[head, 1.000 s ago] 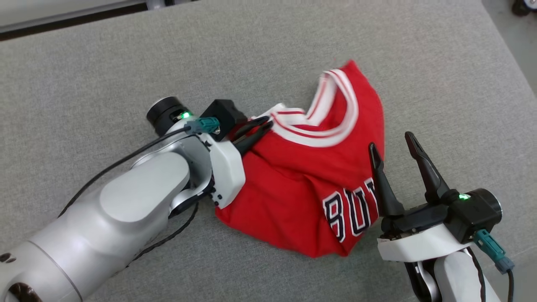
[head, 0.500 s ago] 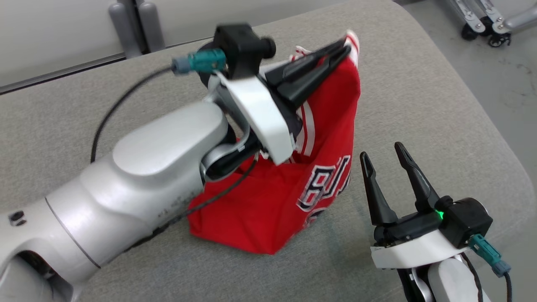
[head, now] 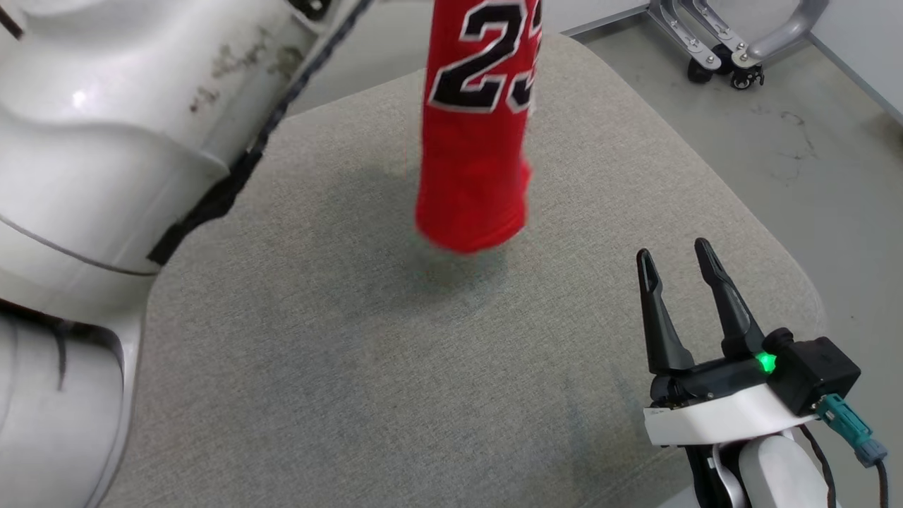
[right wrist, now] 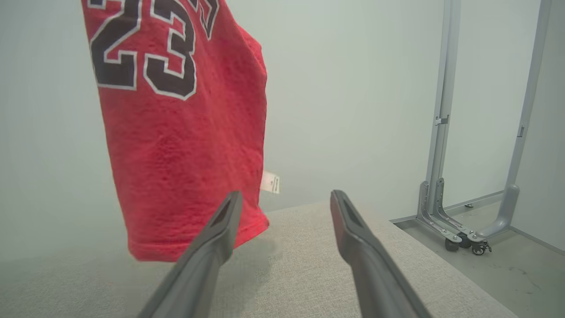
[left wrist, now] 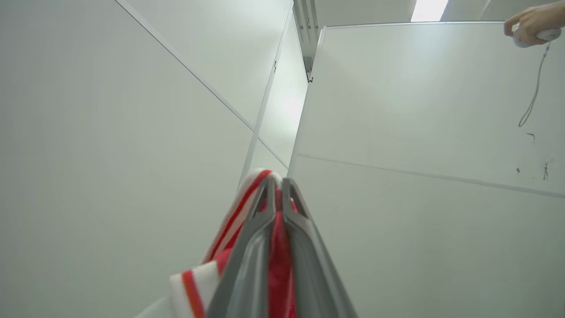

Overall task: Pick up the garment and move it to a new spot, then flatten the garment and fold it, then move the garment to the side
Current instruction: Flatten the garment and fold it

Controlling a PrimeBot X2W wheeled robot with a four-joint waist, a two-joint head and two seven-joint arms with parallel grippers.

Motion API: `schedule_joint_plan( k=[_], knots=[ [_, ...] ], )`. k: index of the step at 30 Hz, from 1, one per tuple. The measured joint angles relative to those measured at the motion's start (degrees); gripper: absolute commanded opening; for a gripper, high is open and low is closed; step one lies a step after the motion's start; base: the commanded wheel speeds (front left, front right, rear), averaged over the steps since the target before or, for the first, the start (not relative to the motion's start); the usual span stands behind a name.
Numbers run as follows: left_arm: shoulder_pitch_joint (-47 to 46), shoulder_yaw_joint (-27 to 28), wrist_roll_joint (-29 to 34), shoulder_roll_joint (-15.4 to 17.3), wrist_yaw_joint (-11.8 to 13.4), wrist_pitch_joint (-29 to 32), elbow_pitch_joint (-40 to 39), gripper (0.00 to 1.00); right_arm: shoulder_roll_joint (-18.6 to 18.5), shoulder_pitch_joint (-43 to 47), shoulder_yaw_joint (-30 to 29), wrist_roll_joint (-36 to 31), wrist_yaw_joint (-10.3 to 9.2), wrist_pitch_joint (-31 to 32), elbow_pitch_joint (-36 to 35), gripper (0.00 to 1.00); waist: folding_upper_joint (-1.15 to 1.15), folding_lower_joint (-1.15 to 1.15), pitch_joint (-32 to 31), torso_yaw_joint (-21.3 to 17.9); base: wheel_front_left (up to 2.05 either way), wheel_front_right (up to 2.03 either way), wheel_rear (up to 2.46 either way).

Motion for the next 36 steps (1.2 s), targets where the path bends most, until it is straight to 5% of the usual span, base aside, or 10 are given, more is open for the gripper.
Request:
schedule_joint_plan(
  k=[6, 14, 20, 29, 36],
  knots=[
    [3.6, 7.6, 0.7, 0.7, 1.9, -0.4, 2.4, 0.00, 0.1, 0.6, -1.4, -1.2, 0.00, 0.0, -0.1, 1.00, 0.00, 0.00, -1.1, 2.0, 0.00, 0.00, 0.00],
    [32.6, 9.1, -3.3, 8.4, 3.6, -0.4, -4.1, 0.00, 0.0, 2.9, -3.6, -3.9, 0.00, 0.0, -0.1, 1.00, 0.00, 0.00, -2.6, 7.0, 0.00, 0.00, 0.00],
    [55.1, 19.8, -4.4, 15.0, 6.9, -0.4, -12.6, 0.00, 0.1, 3.1, -3.9, -5.8, 0.00, 0.0, -0.2, 1.00, 0.00, 0.00, -2.9, 11.0, 0.00, 0.00, 0.00],
    [88.0, 26.6, -3.7, 17.6, 10.1, -0.4, -30.4, 0.00, 0.1, 4.5, -4.8, -7.1, 0.00, 0.0, -0.5, 1.00, 0.00, 0.00, -1.8, 14.3, 0.00, 0.00, 0.00],
    [100.0, 27.1, 4.4, 19.0, 12.7, -0.4, -35.8, 0.00, 0.1, 5.3, -5.5, -8.3, 0.00, 0.0, -0.2, 1.00, 0.00, 0.00, -1.4, 18.3, 0.00, 0.00, 0.00]
  ],
)
